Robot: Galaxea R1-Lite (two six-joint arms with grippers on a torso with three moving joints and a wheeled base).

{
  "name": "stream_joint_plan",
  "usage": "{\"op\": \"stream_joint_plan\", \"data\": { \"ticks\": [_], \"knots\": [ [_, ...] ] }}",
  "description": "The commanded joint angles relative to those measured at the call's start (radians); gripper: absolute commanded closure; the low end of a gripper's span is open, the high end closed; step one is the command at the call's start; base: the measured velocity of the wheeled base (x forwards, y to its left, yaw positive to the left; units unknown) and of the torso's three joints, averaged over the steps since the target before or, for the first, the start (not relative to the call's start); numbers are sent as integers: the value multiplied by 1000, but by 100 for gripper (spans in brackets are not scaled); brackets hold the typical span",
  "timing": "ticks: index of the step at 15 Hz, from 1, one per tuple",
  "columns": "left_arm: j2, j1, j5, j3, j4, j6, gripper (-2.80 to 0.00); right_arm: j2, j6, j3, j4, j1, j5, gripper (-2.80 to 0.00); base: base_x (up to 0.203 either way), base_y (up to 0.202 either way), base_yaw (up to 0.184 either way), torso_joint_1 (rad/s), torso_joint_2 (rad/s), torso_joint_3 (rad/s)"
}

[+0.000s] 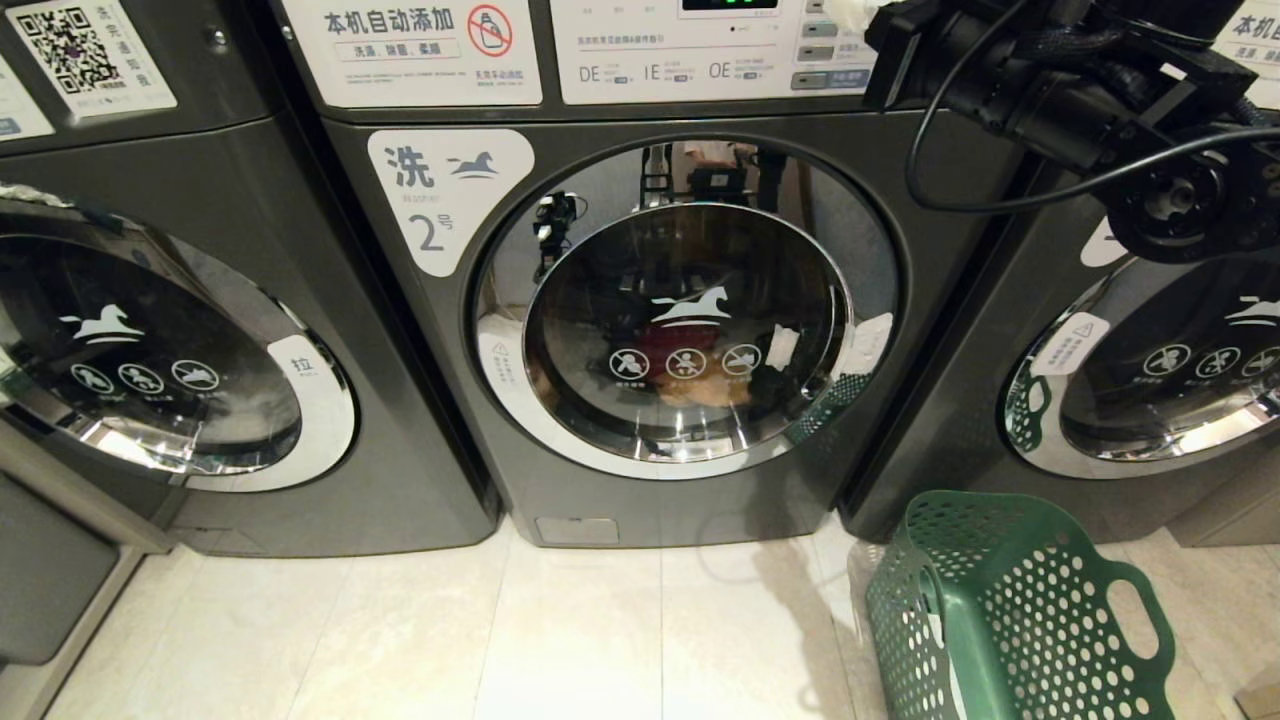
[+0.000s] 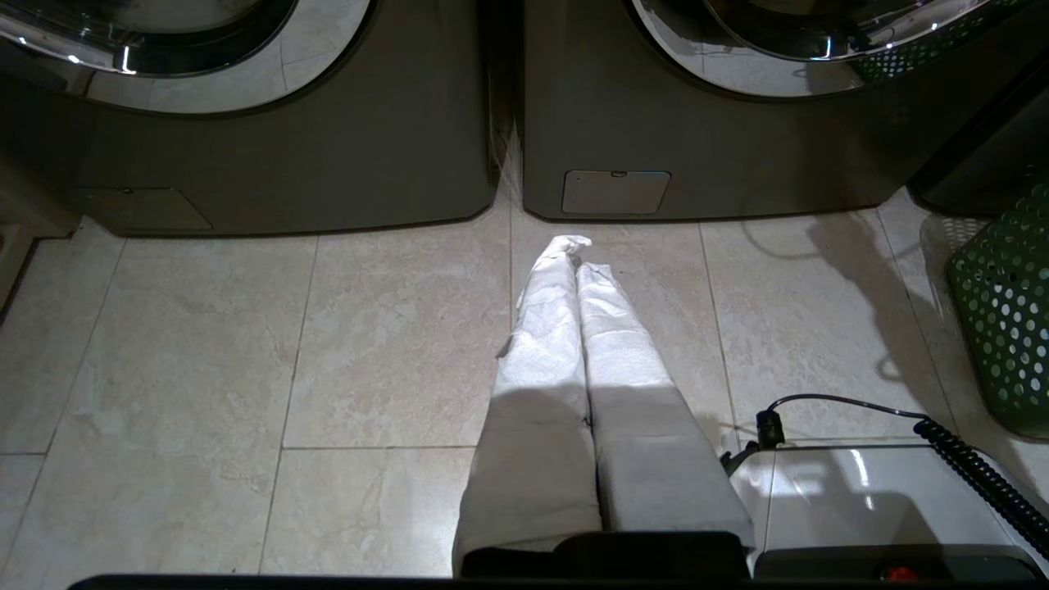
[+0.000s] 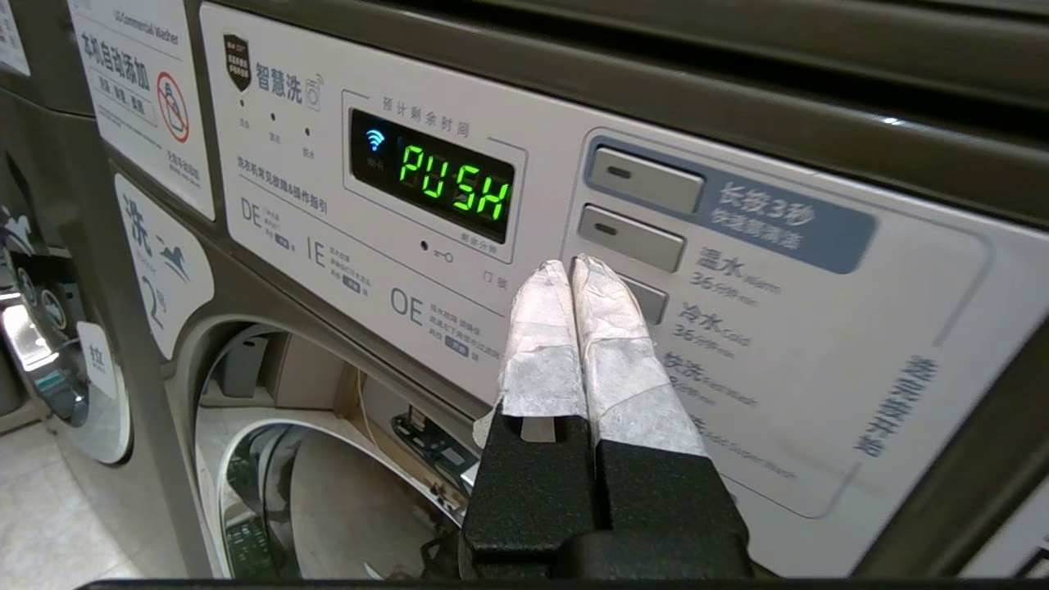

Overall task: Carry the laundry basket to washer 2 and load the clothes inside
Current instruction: Press the washing machine switch

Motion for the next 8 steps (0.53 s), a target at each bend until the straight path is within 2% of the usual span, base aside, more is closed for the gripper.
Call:
{"op": "stream_joint_plan", "data": {
  "ticks": [1,3,8],
  "knots": [
    [2,0,0,0,1,0,0,19,-2,-16,-6,3,-5,0,0,0,0,0,0,0],
    [2,0,0,0,0,0,0,43,-2,-63,-4,8,-29,0,0,0,0,0,0,0],
    [2,0,0,0,1,0,0,54,-4,-67,-4,14,-49,0,0,0,0,0,0,0]
  ]
}}
